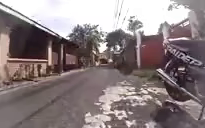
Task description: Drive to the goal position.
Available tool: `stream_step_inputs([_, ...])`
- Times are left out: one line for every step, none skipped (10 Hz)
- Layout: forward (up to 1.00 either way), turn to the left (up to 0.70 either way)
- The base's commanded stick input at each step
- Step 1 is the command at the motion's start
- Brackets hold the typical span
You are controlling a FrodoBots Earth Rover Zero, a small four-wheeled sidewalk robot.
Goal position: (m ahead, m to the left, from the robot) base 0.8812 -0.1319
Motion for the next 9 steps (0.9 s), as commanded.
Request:
stream_step_inputs([0.76,0.0])
stream_step_inputs([0.76,0.0])
stream_step_inputs([0.76,0.0])
stream_step_inputs([0.76,0.0])
stream_step_inputs([0.76,0.0])
stream_step_inputs([0.76,0.0])
stream_step_inputs([0.76,0.0])
stream_step_inputs([0.76,0.0])
stream_step_inputs([0.76,0.0])
